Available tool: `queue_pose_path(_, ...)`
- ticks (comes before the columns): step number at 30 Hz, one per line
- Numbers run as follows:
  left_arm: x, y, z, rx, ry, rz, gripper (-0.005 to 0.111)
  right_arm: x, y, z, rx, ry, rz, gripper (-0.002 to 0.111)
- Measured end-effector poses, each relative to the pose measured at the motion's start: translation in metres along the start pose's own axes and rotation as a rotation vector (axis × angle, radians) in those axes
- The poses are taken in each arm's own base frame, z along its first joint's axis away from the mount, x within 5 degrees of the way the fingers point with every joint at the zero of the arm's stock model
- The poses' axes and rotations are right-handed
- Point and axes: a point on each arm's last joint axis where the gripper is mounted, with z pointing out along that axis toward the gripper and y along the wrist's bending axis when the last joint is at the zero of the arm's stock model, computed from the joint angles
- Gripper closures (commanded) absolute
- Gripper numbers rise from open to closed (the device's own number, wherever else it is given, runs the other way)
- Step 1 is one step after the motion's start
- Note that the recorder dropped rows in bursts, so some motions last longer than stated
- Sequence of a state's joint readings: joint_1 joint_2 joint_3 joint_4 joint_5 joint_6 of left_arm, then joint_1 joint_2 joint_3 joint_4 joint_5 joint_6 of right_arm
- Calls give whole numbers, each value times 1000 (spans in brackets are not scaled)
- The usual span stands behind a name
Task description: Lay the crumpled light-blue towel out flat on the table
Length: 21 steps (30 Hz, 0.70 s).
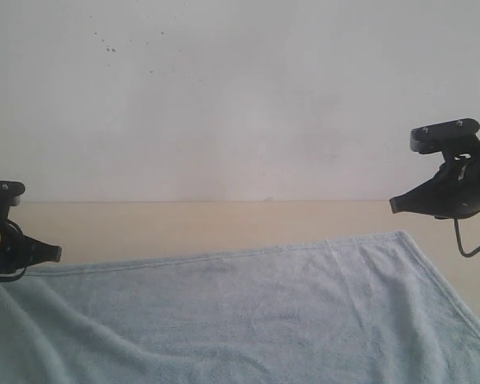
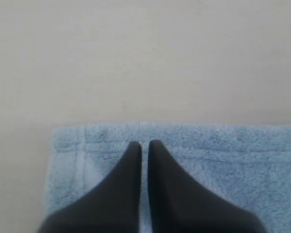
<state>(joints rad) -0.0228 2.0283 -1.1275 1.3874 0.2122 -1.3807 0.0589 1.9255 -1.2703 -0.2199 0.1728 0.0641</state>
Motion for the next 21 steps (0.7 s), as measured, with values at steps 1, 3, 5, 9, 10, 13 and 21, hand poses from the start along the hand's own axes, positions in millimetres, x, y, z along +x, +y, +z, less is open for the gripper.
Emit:
queue_pose_path(1,0,-1,0,8,1,1,102,0,0,0,0,0,0,108)
queue_pose_path(3,0,-2,0,20,1,-1,102,0,0,0,0,0,2,108)
queue_pose_path(5,0,-2,0,24,1,2,102,0,0,0,0,2,2,108)
queue_pose_path(9,0,-3,3,24,3,-5,102,0,0,0,0,5,2,108)
queue_pose_path(10,-1,-3,5,25,5,-9,102,1,0,0,0,7,4,108)
queue_pose_path(13,-1,-5,10,33,11,-13,102,1,0,0,0,7,12,108)
queue_pose_path(21,-4,-7,14,46,14,87,102,2,0,0,1,19,20,108)
